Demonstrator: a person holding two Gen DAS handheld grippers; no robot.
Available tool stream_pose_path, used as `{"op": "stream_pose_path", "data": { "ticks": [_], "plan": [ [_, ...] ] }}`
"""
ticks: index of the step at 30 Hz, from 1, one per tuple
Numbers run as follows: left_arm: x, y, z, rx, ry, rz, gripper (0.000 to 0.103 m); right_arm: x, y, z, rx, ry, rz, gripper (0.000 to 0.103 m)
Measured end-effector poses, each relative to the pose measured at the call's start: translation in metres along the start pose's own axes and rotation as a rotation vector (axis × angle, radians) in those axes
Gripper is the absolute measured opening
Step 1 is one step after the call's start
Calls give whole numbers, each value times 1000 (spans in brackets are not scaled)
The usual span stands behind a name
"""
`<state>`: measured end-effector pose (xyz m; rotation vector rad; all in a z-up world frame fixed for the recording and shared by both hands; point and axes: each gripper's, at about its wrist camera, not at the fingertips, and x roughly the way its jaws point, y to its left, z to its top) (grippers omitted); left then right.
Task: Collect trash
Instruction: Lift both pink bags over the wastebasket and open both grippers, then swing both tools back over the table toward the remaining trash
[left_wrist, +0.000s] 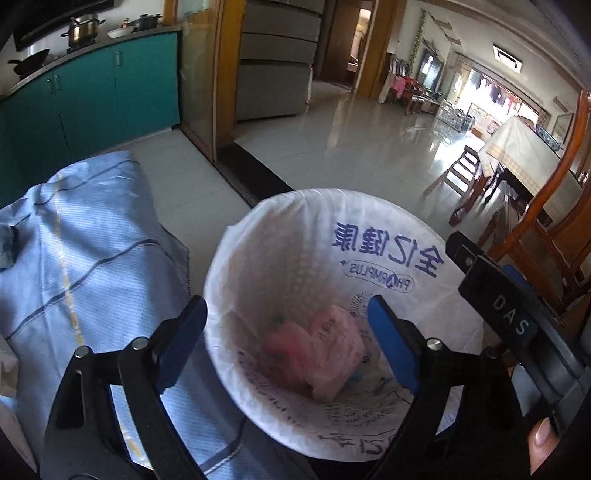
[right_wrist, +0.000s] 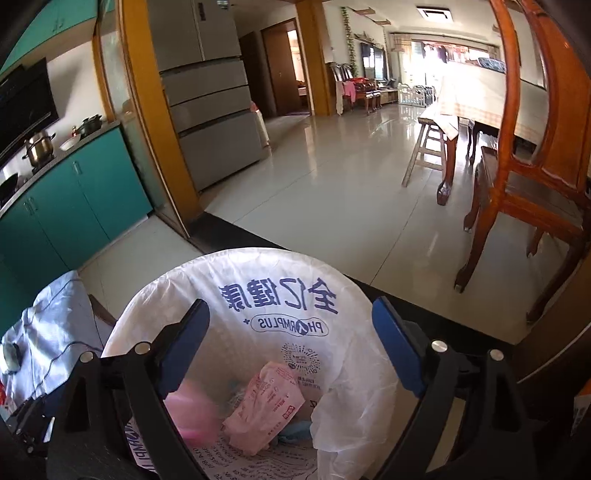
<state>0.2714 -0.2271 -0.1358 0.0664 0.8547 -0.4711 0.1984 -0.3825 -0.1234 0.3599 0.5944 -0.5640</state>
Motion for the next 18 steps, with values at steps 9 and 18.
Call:
{"op": "stream_pose_path", "data": {
  "ticks": [9,18],
  "plan": [
    [-67,49,-26,-44,-111,290,90,-8,34,-6,-98,-7,193,90],
    [-193,176,-97,-202,-160,717,93,-44,137,-54,-508,108,713,90]
  ]
}}
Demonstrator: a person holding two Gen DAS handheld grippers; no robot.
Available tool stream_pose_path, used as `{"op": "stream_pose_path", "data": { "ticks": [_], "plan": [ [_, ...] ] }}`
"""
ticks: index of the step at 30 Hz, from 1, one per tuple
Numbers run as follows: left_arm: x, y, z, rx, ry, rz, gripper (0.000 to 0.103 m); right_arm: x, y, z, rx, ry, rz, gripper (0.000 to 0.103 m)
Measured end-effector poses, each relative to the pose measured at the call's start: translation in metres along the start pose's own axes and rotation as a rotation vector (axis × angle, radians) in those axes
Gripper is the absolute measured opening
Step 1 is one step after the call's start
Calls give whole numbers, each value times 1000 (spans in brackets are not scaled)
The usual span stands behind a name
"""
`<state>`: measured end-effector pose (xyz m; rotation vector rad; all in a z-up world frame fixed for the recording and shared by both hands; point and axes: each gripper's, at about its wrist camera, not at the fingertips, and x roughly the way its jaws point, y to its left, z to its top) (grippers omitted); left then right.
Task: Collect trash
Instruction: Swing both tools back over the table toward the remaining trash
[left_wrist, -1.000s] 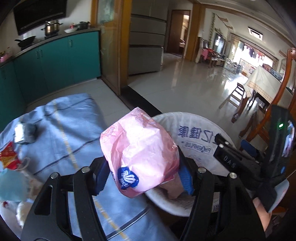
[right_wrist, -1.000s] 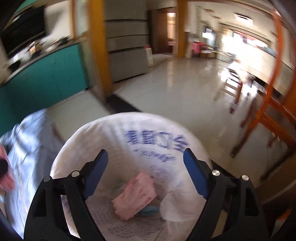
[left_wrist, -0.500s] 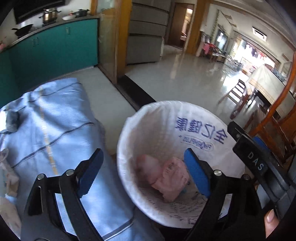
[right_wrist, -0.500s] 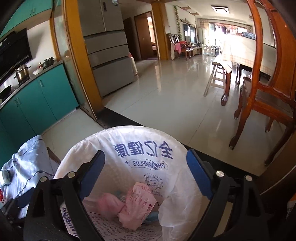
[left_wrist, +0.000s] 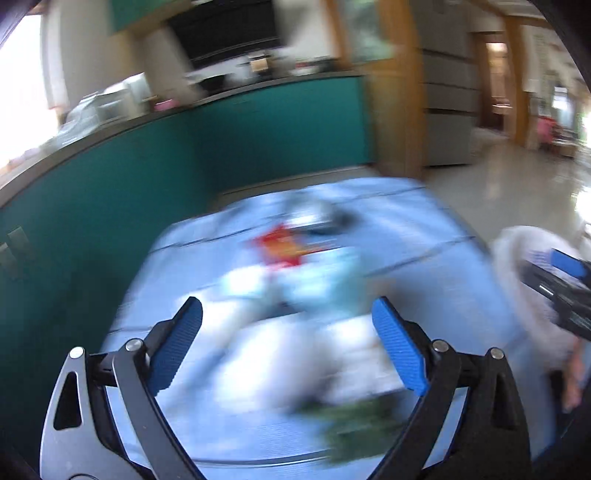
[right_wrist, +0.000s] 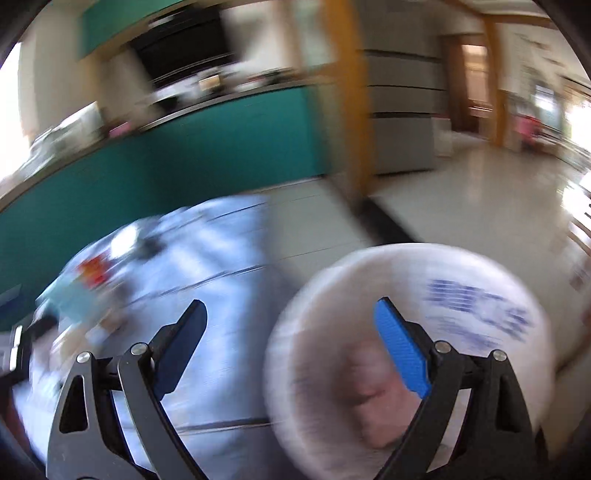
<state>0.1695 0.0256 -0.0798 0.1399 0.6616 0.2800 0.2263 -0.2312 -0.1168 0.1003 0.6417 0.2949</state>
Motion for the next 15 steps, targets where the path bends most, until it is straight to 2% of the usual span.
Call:
{"op": "stream_pose_path", "data": {
  "ticks": [1,4,8,10,13,15],
  "plan": [
    [4,22,-3,-31,25,47,93,5,18,-3,-54,28,75,90],
    [15,72,-15,-129,103,132,93,15,62,-11,-171,98,227,90],
    [17,97,-24,-186,142,146,93,16,114,-18,-264,144,415,90],
    [13,96,-26,-166,133,154,93,17,134,-21,-301,160,457,89],
    [4,92,-31,-132,117,151,93,26,163,-30,-355,247,520,78],
    [0,88,-31,-120,109,143,93,34,175,-38,-375,313,547,58]
  ]
}}
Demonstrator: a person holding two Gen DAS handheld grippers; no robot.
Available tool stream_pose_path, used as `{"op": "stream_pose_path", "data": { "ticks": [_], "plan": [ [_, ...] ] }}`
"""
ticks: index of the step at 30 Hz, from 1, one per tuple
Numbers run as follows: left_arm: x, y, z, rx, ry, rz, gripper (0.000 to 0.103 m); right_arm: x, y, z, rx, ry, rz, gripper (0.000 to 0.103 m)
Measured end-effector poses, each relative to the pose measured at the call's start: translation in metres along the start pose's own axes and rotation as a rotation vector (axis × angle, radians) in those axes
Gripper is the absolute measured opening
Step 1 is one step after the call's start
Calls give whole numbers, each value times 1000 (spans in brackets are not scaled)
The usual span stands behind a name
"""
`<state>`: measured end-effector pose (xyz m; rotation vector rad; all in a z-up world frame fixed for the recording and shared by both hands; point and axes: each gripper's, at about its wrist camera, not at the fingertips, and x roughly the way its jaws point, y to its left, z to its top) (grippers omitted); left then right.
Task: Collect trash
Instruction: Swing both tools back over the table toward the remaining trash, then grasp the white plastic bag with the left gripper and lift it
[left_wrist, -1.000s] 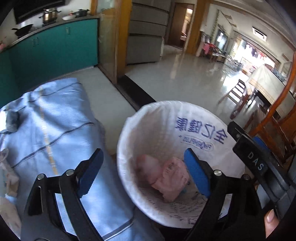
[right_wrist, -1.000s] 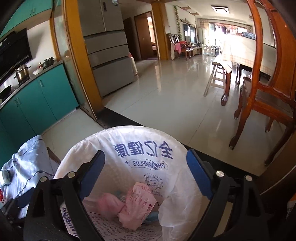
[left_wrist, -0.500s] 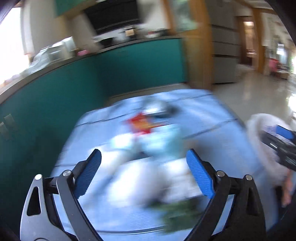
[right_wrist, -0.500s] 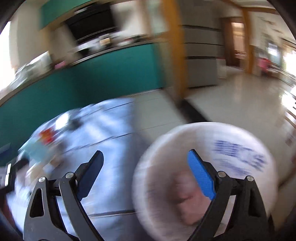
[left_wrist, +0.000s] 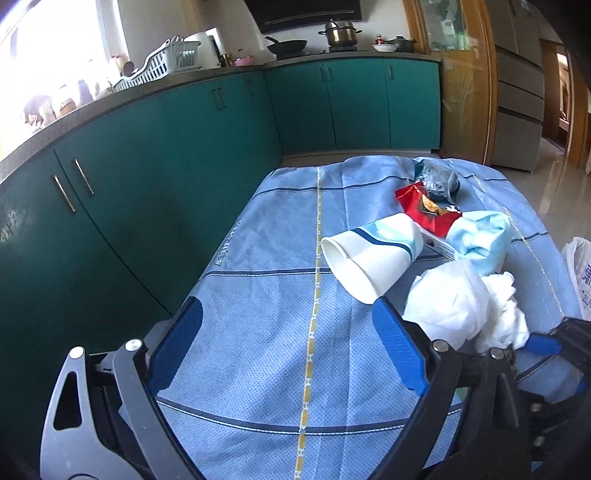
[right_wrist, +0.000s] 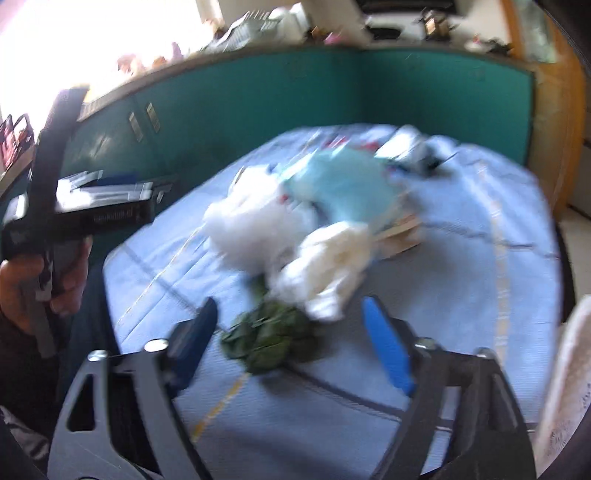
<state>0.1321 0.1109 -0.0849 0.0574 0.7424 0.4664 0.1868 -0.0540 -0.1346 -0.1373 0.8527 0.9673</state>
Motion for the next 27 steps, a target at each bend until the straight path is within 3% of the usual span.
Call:
{"op": "stream_pose_path", "data": {
  "ticks": [4,6,9,13,17,19,21,23,27],
  "plan": [
    [2,-3,-2,9,4,-15,93,9,10,-6,-37,33,-25,47],
    [6,-5,-3,7,13,-22,93,6,8,-8,-23,38,5,21],
    [7,-8,-7,10,27,-41,93,-10,1,-10,-7,1,29,18],
    [9,-12,-9,11,36,-54,93,-47,-19,-11,41,-118,70,18],
    [7,-19,-11,24,37,-96,93,-53,-42,-16,93,-94,-100,19],
    [4,-24,-12,35,24,-131,94,-55,-53,-20,141,-93,-167,26],
    [1,-31,-13,50,12,-174,96,-65,-66,-22,204,-130,-189,56],
    [0,-41,-15,70,16,-243,96,-73,-72,-25,227,-180,-193,71],
    [2,-68,-20,141,19,-329,98,-77,-70,-21,228,-233,-200,77]
  ]
}}
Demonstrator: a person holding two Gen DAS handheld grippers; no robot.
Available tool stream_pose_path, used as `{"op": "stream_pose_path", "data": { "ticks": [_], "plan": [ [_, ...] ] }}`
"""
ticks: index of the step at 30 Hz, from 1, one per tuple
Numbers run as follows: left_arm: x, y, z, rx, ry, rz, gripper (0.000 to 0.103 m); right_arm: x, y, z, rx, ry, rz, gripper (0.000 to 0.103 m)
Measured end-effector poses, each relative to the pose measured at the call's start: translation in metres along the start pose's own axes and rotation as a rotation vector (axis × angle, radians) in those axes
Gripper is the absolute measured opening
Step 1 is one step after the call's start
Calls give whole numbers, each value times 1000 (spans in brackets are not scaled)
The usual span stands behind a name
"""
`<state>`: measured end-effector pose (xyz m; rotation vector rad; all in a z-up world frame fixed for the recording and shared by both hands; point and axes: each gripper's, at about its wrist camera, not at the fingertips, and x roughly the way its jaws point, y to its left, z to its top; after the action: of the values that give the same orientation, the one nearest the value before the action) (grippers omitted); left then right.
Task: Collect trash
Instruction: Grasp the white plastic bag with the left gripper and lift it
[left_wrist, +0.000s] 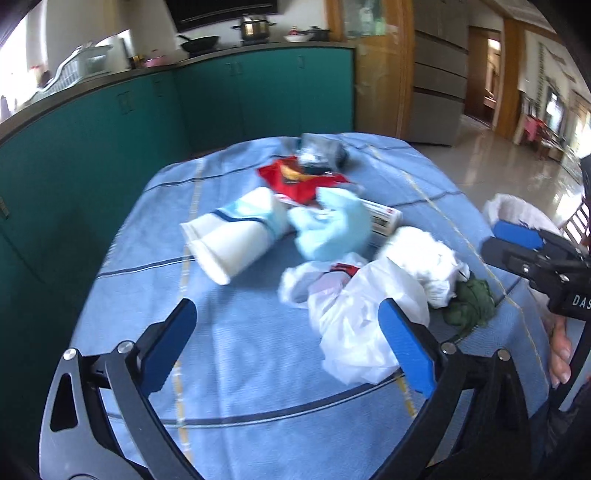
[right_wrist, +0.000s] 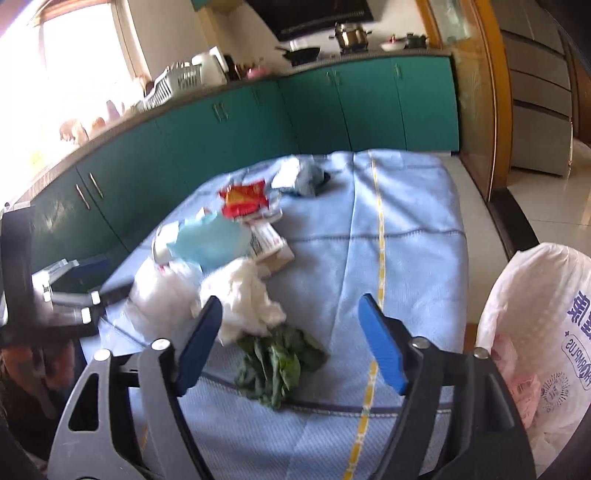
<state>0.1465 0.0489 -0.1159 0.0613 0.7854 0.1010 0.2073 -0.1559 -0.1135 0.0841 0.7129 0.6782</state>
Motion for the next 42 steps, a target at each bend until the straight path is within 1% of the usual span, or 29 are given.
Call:
{"op": "stream_pose_path", "data": {
  "ticks": [1,2,4,5,8,9,10,11,13,15,18,19,21,26,30,34,40,42],
  "plan": [
    [6,-6,0,9,13,-5,98,2,1,0,-7,4,-6,77],
    [10,-11,1,11,25,-25,98,6,4,1,-15,9,-19,77],
    [18,-19,1,11,56,-99,98,11,8,2,-22,23,-37,77],
    [22,-22,0,11,76,-122,98,15,9,4,-25,29,-44,77],
    [27,-28,-3,13,93,-151,98,25,9,4,-32,46,-76,77],
    [27,-29,-4,16,90,-157,92,26,8,3,-29,49,-84,77],
    [27,-31,-5,19,88,-163,81,30,9,4,-26,51,-89,77],
    [27,-32,-6,22,89,-171,76,30,7,3,-21,52,-95,77],
    [25,-33,-7,25,92,-178,57,30,6,4,-13,49,-104,77],
    [22,-33,-7,33,86,-178,46,32,3,4,-2,50,-110,77],
    [15,-34,-9,69,63,-120,44,32,2,4,7,50,-112,77],
    [14,-33,-10,74,60,-112,42,32,2,4,7,50,-113,77],
    [9,-27,-12,74,57,-102,41,33,2,4,6,47,-116,77],
    [0,-9,-14,55,40,-50,37,32,2,4,6,45,-125,77],
    [-1,4,-14,26,38,-25,35,33,3,5,3,46,-130,77],
    [2,14,-16,6,47,-4,34,32,4,5,1,42,-132,77],
    [0,13,-22,27,48,27,34,33,10,5,-20,42,-134,77],
    [1,13,-22,30,48,34,34,35,17,5,-47,41,-152,79]
  ]
}}
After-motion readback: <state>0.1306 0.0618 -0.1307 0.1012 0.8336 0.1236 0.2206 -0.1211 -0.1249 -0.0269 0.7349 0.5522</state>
